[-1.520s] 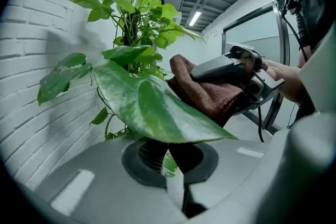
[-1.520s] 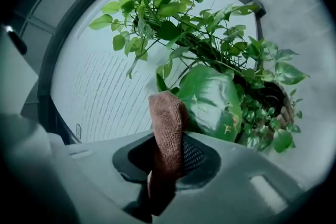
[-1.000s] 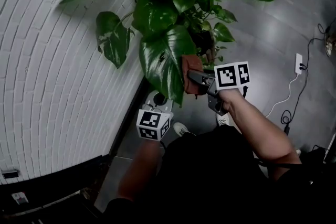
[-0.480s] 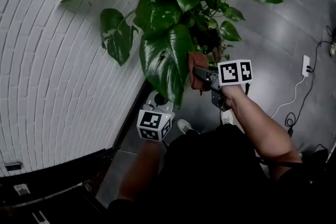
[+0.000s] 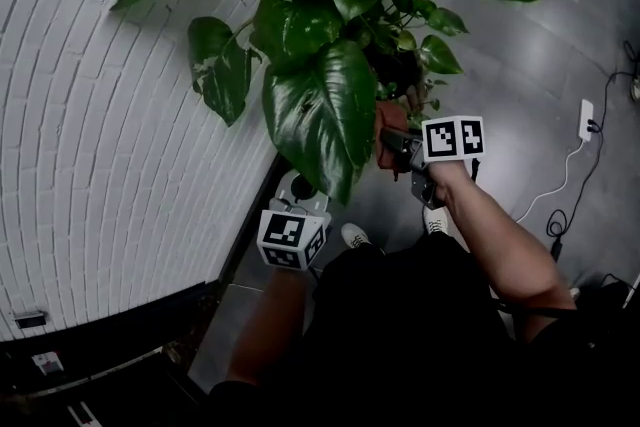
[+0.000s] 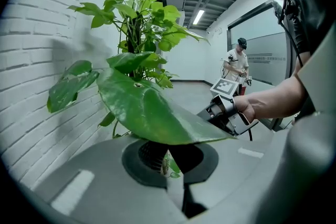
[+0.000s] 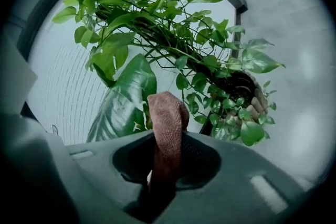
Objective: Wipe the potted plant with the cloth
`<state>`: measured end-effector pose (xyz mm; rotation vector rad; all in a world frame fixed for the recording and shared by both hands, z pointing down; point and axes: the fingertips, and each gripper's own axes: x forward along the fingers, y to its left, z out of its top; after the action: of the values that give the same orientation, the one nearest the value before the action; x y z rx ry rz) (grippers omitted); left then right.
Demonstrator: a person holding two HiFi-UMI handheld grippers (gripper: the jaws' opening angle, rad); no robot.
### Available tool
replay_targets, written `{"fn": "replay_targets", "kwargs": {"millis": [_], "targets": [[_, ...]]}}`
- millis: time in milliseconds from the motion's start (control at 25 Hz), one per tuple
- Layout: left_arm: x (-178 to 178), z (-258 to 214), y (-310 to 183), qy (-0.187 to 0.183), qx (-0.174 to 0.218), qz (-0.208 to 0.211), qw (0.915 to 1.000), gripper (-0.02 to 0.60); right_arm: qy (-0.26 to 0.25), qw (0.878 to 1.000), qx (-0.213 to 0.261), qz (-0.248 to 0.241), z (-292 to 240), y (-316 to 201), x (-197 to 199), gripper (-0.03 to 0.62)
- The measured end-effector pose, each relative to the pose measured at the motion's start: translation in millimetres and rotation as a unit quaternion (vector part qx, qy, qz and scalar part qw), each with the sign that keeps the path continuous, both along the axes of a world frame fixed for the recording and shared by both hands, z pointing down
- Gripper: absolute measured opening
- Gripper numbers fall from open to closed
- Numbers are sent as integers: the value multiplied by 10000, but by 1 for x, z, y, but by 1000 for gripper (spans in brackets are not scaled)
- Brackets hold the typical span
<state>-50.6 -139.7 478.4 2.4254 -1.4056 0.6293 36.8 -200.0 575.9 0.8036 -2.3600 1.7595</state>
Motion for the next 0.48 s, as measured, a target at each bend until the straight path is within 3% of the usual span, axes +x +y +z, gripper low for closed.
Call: {"fn": "replay_targets", "kwargs": {"millis": [320, 400, 480], "targets": [[3, 2, 2, 216, 21, 114, 9997, 17, 524, 9979, 88, 381, 11, 2, 40, 63], [2, 3, 2, 257, 18, 173, 9995, 17, 784, 9949, 396, 504, 1, -1, 52, 63], [1, 3, 4, 296, 13, 245, 9993, 17, 1121, 9867, 1034, 569, -24, -4, 58, 63]]}}
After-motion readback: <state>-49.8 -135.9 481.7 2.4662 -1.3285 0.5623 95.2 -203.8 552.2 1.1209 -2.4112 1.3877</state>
